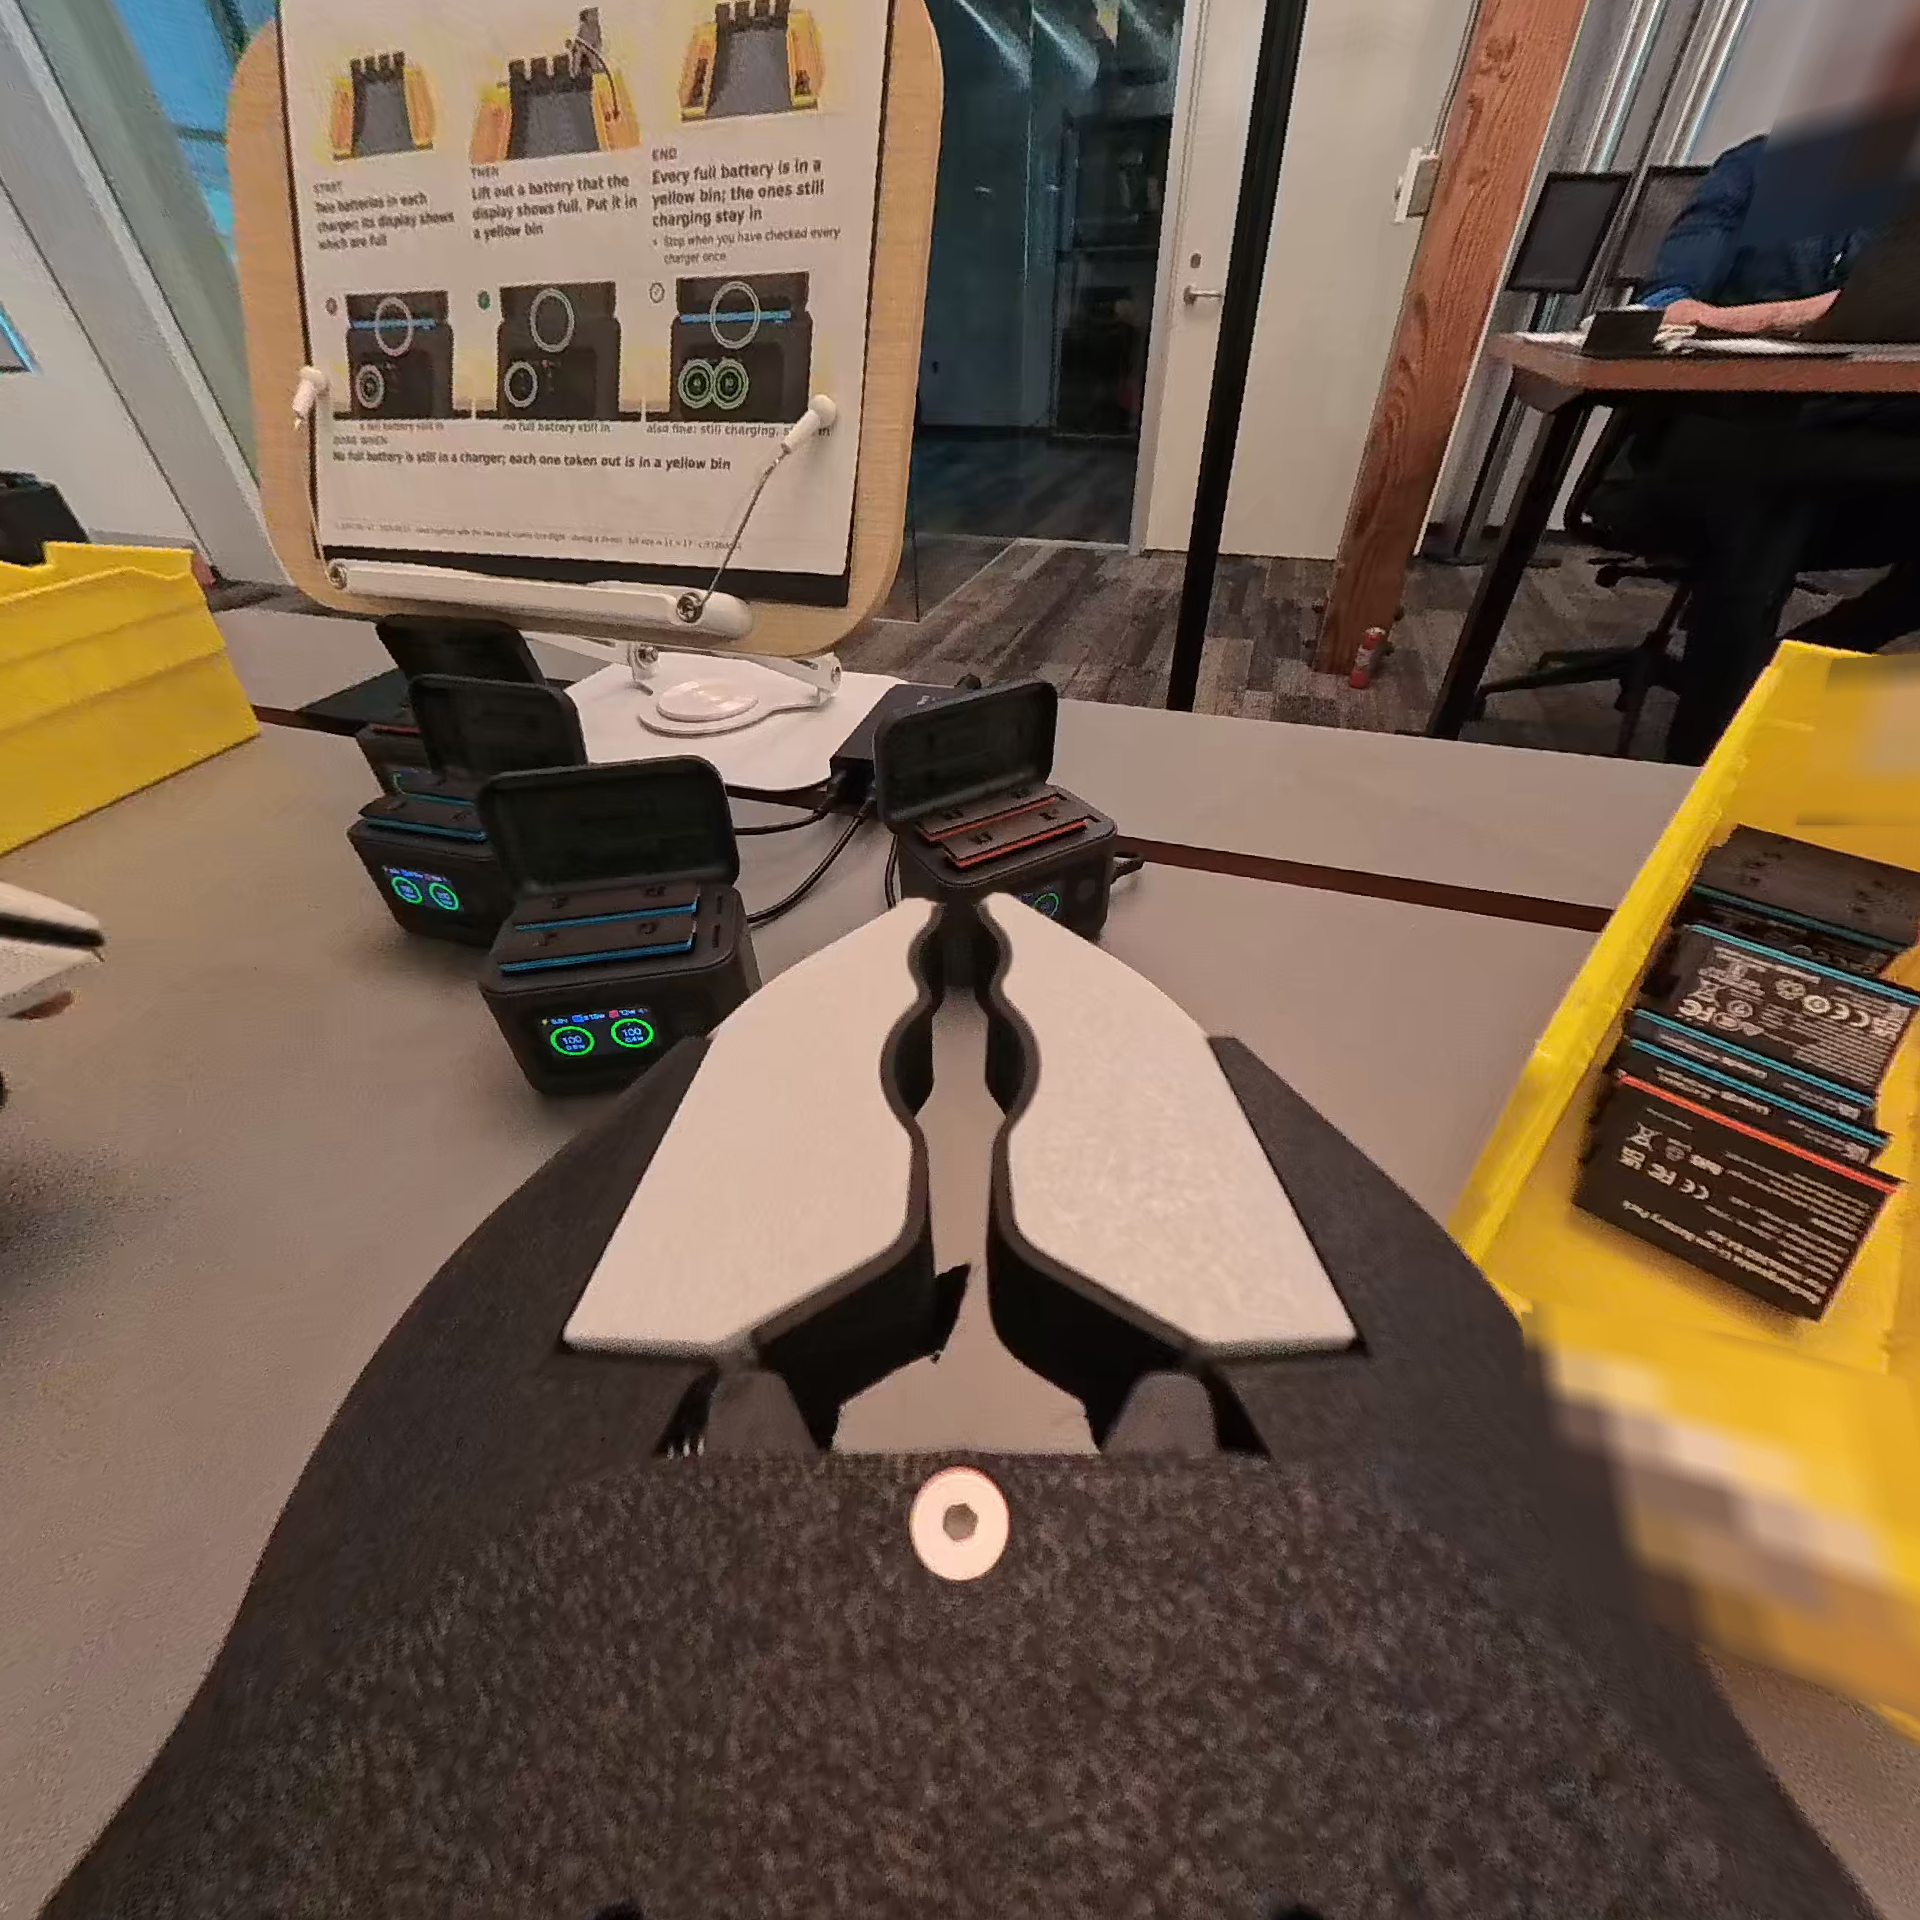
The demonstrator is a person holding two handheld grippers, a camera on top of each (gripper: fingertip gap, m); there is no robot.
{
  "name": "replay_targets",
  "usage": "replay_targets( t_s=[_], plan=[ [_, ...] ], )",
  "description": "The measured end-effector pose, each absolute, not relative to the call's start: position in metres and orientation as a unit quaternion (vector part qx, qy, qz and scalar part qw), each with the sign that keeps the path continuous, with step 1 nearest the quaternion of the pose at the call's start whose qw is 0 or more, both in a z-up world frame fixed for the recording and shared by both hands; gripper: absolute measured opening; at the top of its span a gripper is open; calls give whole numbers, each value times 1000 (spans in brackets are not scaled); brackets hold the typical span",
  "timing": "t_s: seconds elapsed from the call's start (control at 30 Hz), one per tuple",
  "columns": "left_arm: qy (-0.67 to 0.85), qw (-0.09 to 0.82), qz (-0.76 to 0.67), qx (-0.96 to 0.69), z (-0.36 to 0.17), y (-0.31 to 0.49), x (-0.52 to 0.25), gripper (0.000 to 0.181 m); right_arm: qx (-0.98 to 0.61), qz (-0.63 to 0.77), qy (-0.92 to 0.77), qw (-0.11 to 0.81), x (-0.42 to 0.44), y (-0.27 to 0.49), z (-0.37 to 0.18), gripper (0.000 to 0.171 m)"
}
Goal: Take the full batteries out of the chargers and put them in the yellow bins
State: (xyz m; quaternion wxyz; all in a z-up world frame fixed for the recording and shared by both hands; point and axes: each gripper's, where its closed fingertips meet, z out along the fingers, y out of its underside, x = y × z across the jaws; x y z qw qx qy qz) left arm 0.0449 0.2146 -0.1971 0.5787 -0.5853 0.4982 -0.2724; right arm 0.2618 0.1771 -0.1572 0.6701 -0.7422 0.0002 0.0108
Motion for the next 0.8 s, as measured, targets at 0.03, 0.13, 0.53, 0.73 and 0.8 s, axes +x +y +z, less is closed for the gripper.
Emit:
replay_targets(
  t_s=[0.03, 0.13, 0.53, 0.73, 0.8],
  plan=[
    [497, 576, -271, -590, -200, 216, 46, 4, -744, 9, 0, 669, 262, 177, -158, 4],
    [492, 567, -267, -604, -206, 219, 46, 8, -750, -1, -7, 662, 263, 179, -161, 7],
    [473, 608, -163, -616, -209, 255, 20, 16, -794, 26, -52, 605, 241, 184, -192, 41],
    [411, 608, -160, -661, -206, 281, -3, 30, -796, 17, -65, 602, 234, 184, -195, 44],
    [395, 594, -167, -680, -211, 288, -9, 39, -799, 20, -70, 597, 230, 184, -198, 46]
  ],
)
